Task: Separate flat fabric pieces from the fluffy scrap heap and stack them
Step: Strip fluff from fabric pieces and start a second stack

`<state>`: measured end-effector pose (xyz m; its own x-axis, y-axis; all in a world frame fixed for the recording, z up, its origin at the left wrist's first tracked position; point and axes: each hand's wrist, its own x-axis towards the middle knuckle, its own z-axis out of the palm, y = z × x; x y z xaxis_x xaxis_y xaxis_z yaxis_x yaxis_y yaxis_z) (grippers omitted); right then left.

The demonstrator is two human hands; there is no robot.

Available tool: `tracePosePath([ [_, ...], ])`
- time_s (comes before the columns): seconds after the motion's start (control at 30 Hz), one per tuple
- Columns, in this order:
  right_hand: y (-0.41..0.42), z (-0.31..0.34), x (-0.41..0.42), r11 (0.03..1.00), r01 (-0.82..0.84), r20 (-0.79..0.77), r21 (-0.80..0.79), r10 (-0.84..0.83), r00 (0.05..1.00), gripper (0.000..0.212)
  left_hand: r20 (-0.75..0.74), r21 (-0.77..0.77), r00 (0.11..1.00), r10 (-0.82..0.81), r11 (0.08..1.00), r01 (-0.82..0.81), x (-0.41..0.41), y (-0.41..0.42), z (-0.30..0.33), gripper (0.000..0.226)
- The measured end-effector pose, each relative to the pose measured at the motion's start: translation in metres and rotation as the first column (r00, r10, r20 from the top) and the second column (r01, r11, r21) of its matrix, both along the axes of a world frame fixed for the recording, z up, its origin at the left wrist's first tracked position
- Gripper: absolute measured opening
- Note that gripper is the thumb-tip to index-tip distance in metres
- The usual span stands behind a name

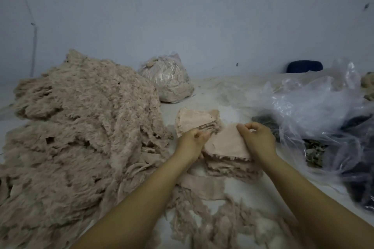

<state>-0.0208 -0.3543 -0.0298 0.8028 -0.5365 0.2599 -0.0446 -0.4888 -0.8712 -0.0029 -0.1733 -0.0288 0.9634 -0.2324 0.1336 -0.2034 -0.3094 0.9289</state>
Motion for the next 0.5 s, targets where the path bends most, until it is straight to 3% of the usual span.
tracePosePath([
  [0.17, -0.015, -0.016, 0.002, 0.983, -0.024, -0.213, -0.182, -0.016, 0.977, 0.026, -0.082, 0.117, 0.995, -0.057, 0.991, 0.067, -0.001, 0.033, -0.016, 0.018],
  [0.23, -0.007, -0.014, -0.006, 0.965, 0.026, -0.080, -0.260, -0.048, 0.996, 0.023, -0.061, 0.170, 0.988, -0.139, 0.974, 0.147, -0.006, 0.060, -0.017, 0.013],
  [0.3, 0.012, -0.012, -0.020, 0.958, 0.003, 0.148, -0.287, 0.041, 0.988, 0.011, -0.047, 0.191, 0.969, -0.241, 0.951, 0.245, -0.012, 0.087, -0.012, 0.009],
  [0.37, 0.041, -0.012, -0.038, 0.926, -0.169, 0.225, -0.338, 0.254, 0.941, 0.005, -0.078, 0.219, 0.934, -0.348, 0.908, 0.357, -0.018, 0.114, -0.002, 0.006],
  [0.4, 0.056, -0.015, -0.047, 0.889, -0.292, 0.189, -0.353, 0.373, 0.908, 0.006, -0.110, 0.267, 0.910, -0.401, 0.870, 0.415, -0.020, 0.126, 0.004, 0.016],
  [0.5, 0.089, -0.030, -0.067, 0.718, -0.643, -0.012, -0.267, 0.665, 0.747, 0.005, -0.187, 0.606, 0.858, -0.479, 0.631, 0.484, -0.025, 0.149, 0.009, 0.045],
])
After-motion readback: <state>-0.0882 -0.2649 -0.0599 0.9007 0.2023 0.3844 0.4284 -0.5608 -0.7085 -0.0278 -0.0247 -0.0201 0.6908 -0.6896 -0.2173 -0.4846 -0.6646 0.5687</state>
